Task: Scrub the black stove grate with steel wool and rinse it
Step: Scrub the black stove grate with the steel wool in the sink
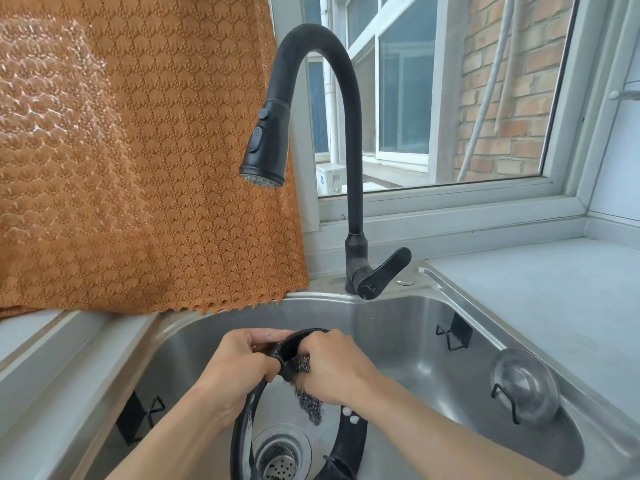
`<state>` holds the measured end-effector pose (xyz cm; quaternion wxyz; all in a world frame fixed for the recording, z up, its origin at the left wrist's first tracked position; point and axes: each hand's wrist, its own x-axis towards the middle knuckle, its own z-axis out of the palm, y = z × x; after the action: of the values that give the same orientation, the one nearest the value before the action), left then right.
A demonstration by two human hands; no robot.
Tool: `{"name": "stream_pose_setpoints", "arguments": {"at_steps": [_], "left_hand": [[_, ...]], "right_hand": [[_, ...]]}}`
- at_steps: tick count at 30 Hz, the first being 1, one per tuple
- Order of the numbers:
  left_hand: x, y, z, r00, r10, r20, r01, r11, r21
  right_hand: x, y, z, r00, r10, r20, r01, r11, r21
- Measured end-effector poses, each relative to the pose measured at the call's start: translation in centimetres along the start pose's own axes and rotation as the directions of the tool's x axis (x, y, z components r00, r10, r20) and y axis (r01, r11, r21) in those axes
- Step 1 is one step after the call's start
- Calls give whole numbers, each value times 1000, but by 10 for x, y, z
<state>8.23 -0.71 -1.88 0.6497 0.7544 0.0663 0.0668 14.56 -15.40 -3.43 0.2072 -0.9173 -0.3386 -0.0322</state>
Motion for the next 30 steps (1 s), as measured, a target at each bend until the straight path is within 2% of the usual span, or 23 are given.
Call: {"name": "stream_pose_setpoints", "arguments": {"at_steps": [4, 8, 12, 18, 20, 24, 27, 30], "left_hand": [[1, 0, -1, 999, -11, -32, 10, 1000, -21], [3, -3, -3, 997, -38, -68, 35, 998, -51], [0, -2, 0, 998, -31, -59, 29, 999, -45], [2, -5, -4, 996, -45, -75, 44, 999, -16], [2, -6, -5, 995, -46, -91, 47, 999, 3], [5, -8, -3, 992, -57, -116, 56, 998, -13], [4, -8, -2, 992, -54, -115, 54, 999, -5], [1, -5, -2, 993, -53, -106, 55, 998, 13]], "right_hand": [[-8, 1, -13, 996, 22, -86, -14, 996, 91], [-11, 1, -12, 986, -2, -165, 38, 977, 211], [-7, 2, -6, 994, -24, -103, 42, 983, 177], [-5, 9, -8, 993, 120, -13, -119, 992, 40], [-8, 10, -13, 991, 119, -58, -114, 990, 79], [-14, 1, -14, 984, 41, -172, 1, 972, 233], [-9, -2, -6, 990, 16, -142, 16, 974, 226], [-3, 4, 0, 996, 84, -37, -78, 986, 144]]}}
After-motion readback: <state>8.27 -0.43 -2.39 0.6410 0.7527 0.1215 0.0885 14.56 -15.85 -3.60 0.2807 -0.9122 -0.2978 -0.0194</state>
